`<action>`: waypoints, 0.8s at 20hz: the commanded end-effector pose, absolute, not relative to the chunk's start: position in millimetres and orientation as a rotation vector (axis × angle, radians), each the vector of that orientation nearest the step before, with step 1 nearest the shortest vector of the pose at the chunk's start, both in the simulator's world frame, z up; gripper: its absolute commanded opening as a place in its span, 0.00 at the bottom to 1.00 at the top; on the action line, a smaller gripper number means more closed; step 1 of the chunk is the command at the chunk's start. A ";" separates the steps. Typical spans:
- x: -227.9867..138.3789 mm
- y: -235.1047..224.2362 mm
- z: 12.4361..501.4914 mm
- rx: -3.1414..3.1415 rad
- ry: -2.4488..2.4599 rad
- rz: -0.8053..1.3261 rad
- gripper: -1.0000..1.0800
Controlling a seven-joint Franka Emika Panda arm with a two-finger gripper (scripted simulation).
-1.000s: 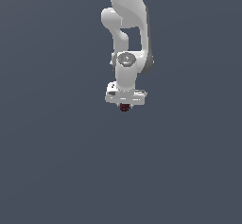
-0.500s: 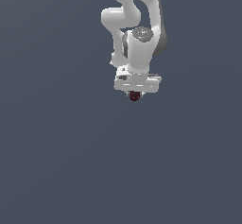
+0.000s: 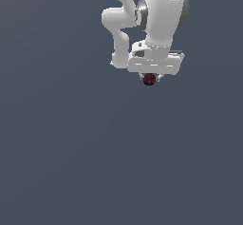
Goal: Pick up the object and move it to a goal position.
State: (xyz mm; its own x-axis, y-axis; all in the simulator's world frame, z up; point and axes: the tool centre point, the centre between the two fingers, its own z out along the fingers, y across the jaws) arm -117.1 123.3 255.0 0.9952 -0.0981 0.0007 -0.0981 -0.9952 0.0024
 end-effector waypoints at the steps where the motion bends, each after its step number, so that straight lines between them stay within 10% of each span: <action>1: -119.2 137.0 280.2 3.135 -0.155 0.001 0.00; 16: -123.5 212.7 413.7 3.137 -0.154 0.000 0.00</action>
